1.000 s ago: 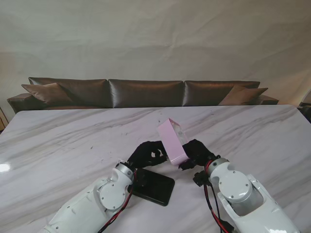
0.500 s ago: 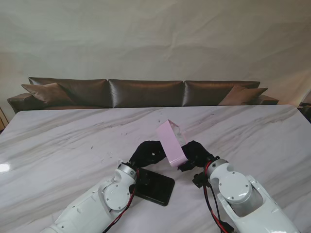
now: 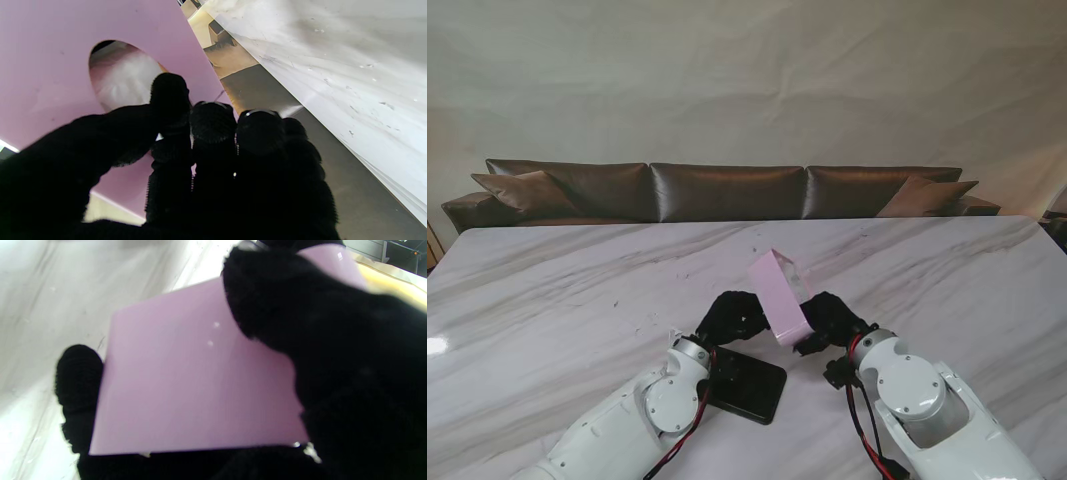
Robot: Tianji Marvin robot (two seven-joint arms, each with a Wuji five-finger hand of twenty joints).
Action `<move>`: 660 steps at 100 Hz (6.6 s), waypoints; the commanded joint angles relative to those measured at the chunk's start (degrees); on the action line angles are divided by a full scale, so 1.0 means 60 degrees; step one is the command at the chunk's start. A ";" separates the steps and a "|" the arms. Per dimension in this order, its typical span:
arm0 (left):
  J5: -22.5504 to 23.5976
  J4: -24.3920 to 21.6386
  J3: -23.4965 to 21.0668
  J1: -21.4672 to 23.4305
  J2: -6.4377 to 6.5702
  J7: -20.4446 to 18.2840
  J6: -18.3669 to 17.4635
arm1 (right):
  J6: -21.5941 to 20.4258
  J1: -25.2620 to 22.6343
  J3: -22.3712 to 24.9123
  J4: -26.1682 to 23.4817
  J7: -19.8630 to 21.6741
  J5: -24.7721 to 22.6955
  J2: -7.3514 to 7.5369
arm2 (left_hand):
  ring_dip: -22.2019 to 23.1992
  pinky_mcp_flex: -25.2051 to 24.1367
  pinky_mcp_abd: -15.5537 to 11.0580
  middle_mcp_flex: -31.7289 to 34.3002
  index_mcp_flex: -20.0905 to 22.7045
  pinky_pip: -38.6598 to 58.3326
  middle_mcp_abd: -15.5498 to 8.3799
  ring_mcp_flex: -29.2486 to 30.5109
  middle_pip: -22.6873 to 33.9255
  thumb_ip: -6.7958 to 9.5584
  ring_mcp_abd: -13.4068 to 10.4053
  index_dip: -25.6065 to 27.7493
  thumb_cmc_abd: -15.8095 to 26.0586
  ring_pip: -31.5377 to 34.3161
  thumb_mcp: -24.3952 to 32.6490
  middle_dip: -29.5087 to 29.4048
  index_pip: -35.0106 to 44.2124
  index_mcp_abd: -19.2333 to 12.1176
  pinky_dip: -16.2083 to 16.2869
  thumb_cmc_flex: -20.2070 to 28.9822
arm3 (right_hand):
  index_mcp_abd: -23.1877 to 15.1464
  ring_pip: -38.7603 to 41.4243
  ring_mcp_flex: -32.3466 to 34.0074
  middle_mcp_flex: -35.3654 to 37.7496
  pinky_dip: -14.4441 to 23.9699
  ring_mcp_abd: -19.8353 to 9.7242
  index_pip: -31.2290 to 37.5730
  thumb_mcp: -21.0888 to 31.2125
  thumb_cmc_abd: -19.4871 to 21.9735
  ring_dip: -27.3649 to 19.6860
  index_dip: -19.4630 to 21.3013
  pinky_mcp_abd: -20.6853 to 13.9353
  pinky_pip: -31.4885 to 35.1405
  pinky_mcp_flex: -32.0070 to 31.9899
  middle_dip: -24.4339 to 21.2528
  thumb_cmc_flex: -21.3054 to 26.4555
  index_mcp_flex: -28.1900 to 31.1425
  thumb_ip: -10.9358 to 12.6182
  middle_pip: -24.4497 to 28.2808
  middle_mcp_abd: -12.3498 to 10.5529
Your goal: Refill a tissue box and feed the first sheet
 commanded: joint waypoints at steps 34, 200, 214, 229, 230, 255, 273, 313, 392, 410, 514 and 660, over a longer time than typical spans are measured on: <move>-0.0019 -0.0366 -0.0158 0.0147 0.0179 -0.0577 0.0704 | 0.0190 -0.0150 0.0147 -0.0213 0.0023 -0.0263 -0.0009 | 0.0056 0.0945 -0.1189 0.0970 0.0972 2.6687 0.0611 0.0449 0.0545 0.3141 0.2223 0.0020 0.0278 0.0961 0.1058 0.0337 0.0982 -0.0532 0.0748 -0.0075 | 0.0551 0.4335 0.1747 0.0886 0.0686 0.1537 0.0336 0.1939 0.0780 0.0531 0.0183 -0.5440 0.2008 -0.0203 -0.0254 0.0638 0.0326 0.0493 -0.0130 0.0670; -0.1066 -0.0665 -0.0382 -0.0089 0.0548 -0.2421 0.0661 | 0.0067 -0.0066 0.0176 -0.0164 -0.0121 -0.0542 -0.0016 | -0.0384 -0.1275 -0.2164 -0.3413 -0.3291 2.4880 0.0458 -0.1918 -0.2222 -0.0734 0.1266 -0.3041 0.3475 -0.2970 -0.6652 -0.4119 -0.4159 0.1817 0.0772 0.0205 | 0.0551 0.4329 0.1743 0.0886 0.0680 0.1533 0.0335 0.1939 0.0805 0.0535 0.0186 -0.5454 0.1986 -0.0211 -0.0249 0.0636 0.0327 0.0463 -0.0143 0.0669; -0.1105 -0.0450 -0.0228 -0.0243 0.0462 -0.2367 0.0531 | 0.0010 -0.0046 0.0106 -0.0127 -0.0077 -0.0511 -0.0008 | -0.0385 -0.0995 -0.2244 -0.3000 -0.3102 2.5055 0.0374 -0.1591 -0.1834 -0.0612 0.1238 -0.2838 0.3544 -0.2639 -0.6087 -0.3828 -0.3754 0.1741 0.0587 0.0173 | 0.0551 0.4328 0.1742 0.0885 0.0678 0.1533 0.0335 0.1939 0.0803 0.0536 0.0186 -0.5460 0.1979 -0.0217 -0.0249 0.0639 0.0327 0.0458 -0.0147 0.0669; -0.1217 -0.0223 -0.0084 -0.0366 0.0347 -0.2292 0.0402 | -0.0026 0.0006 0.0040 -0.0047 -0.0067 -0.0455 -0.0014 | -0.0400 -0.0693 -0.2250 -0.2492 -0.2827 2.5314 0.0270 -0.1240 -0.1361 -0.0751 0.1275 -0.2605 0.3454 -0.2215 -0.5080 -0.3406 -0.2999 0.1413 0.0366 0.0369 | 0.0551 0.4325 0.1738 0.0886 0.0682 0.1531 0.0335 0.1939 0.0817 0.0535 0.0186 -0.5464 0.1986 -0.0212 -0.0247 0.0643 0.0327 0.0466 -0.0148 0.0669; -0.1227 -0.0204 -0.0075 -0.0374 0.0335 -0.2279 0.0396 | -0.0026 0.0011 0.0035 -0.0040 -0.0068 -0.0452 -0.0015 | -0.0395 -0.0670 -0.2251 -0.2463 -0.2823 2.5333 0.0230 -0.1213 -0.1314 -0.0803 0.1277 -0.2570 0.3409 -0.2174 -0.4966 -0.3370 -0.2897 0.1367 0.0352 0.0397 | 0.0551 0.4325 0.1738 0.0886 0.0682 0.1531 0.0335 0.1939 0.0821 0.0536 0.0186 -0.5464 0.1986 -0.0213 -0.0247 0.0642 0.0327 0.0466 -0.0148 0.0669; -0.1266 0.0017 0.0044 -0.0443 0.0182 -0.2025 0.0552 | -0.0009 0.0062 0.0002 0.0031 -0.0070 -0.0437 -0.0021 | -0.0153 0.0207 -0.2114 -0.1038 -0.2373 2.6035 -0.0343 -0.0061 0.0428 -0.2123 0.1387 0.0461 0.2601 -0.0389 -0.2579 -0.2085 0.0281 -0.0461 -0.0150 0.1304 | 0.0549 0.4320 0.1736 0.0885 0.0683 0.1529 0.0328 0.1939 0.0832 0.0540 0.0186 -0.5464 0.1986 -0.0212 -0.0245 0.0620 0.0326 0.0443 -0.0159 0.0668; -0.1092 -0.0077 0.0086 -0.0431 0.0292 -0.2199 0.0712 | 0.0076 0.0010 0.0086 -0.0088 -0.0108 -0.0538 -0.0018 | 0.0118 0.0164 -0.1950 -0.0562 -0.1398 2.6346 -0.0296 -0.0030 0.0799 -0.0578 0.1266 0.1966 0.2217 0.0077 -0.1277 -0.0880 0.0134 -0.0932 -0.0190 0.0534 | 0.0546 0.4318 0.1735 0.0886 0.0683 0.1529 0.0320 0.1939 0.0808 0.0541 0.0187 -0.5464 0.1984 -0.0215 -0.0242 0.0638 0.0325 0.0430 -0.0161 0.0668; -0.0921 -0.0840 -0.0151 -0.0043 0.0747 -0.3066 0.1466 | 0.0345 -0.0113 0.0421 -0.0431 -0.0156 -0.0901 0.0006 | 0.0106 0.0145 -0.1784 -0.0257 -0.0935 2.6390 -0.0080 0.0018 0.0664 0.0261 0.1450 0.2072 0.2091 0.0161 -0.0773 -0.0586 0.0047 -0.0990 -0.0149 0.0322 | 0.0546 0.4316 0.1734 0.0886 0.0683 0.1529 0.0318 0.1939 0.0815 0.0543 0.0191 -0.5464 0.1983 -0.0215 -0.0241 0.0626 0.0325 0.0417 -0.0162 0.0667; 0.0168 -0.2700 -0.2042 0.1426 0.1120 -0.2202 0.2779 | -0.0626 0.1045 -0.0495 0.1197 0.0014 -0.3577 0.0291 | 0.0418 -0.3443 -0.1552 -0.6838 -0.6673 2.3520 0.0252 -0.4552 -0.3189 -0.1794 0.1189 -0.3628 0.4200 -0.3755 -0.9618 -0.4119 -0.5915 0.2360 0.1642 -0.0374 | 0.0041 0.3870 0.0927 0.0762 0.0481 0.1058 -0.0069 0.1935 0.1302 0.0827 0.0306 -0.5615 0.1381 -0.0733 0.0222 0.0330 0.0250 -0.0789 -0.0958 0.0300; 0.0428 -0.2890 -0.2201 0.1591 0.1098 -0.1861 0.3075 | -0.1381 0.1908 -0.1217 0.2474 -0.0678 -0.4549 0.0266 | 0.0341 -0.3856 -0.1213 -0.7022 -0.6773 2.3027 0.0295 -0.4864 -0.3169 -0.1994 0.1231 -0.3769 0.4598 -0.3849 -0.9810 -0.4242 -0.5912 0.2331 0.2301 -0.0231 | -0.0343 0.3605 0.0632 0.0544 0.0356 0.0811 -0.0341 0.1939 0.1516 0.0899 0.0396 -0.5700 0.1129 -0.0901 0.0447 0.0065 0.0209 -0.1358 -0.1285 0.0084; 0.0405 -0.2199 -0.1933 0.0889 0.0981 -0.1860 0.3657 | -0.3529 0.3325 -0.2484 0.4667 -0.1809 -0.6271 0.0426 | 0.0378 -0.3525 -0.1168 -0.6336 -0.5796 2.3272 0.0456 -0.4379 -0.2930 -0.2106 0.1439 -0.3840 0.5421 -0.3396 -1.0232 -0.4220 -0.5760 0.2060 0.2435 0.0435 | -0.2916 -0.5936 -0.3264 -0.4448 -0.2888 -0.1081 -0.7400 0.0666 0.0627 -0.3890 -0.5536 -0.6616 -0.2254 -0.3104 -0.5720 -0.0932 -0.4865 -0.2293 -0.7752 -0.1932; -0.1079 0.3338 0.0847 -0.3021 -0.0496 -0.2676 0.2025 | 0.1421 0.0253 -0.1171 0.1875 -0.3575 -0.4051 -0.0471 | 0.1183 -0.2013 -0.1382 -0.4143 -0.2022 2.4500 0.1169 -0.2750 -0.1829 -0.2005 0.1863 -0.3712 0.6101 -0.1472 -1.0522 -0.3598 -0.5210 0.2249 0.1915 0.0723 | 0.1016 -0.4086 -0.1507 -0.2387 -0.2042 0.1052 -0.8575 -0.3374 0.9563 -0.3409 -0.7010 -0.5276 0.0337 -0.1333 -0.7127 -0.4606 -0.4008 -0.0702 -0.8729 0.0815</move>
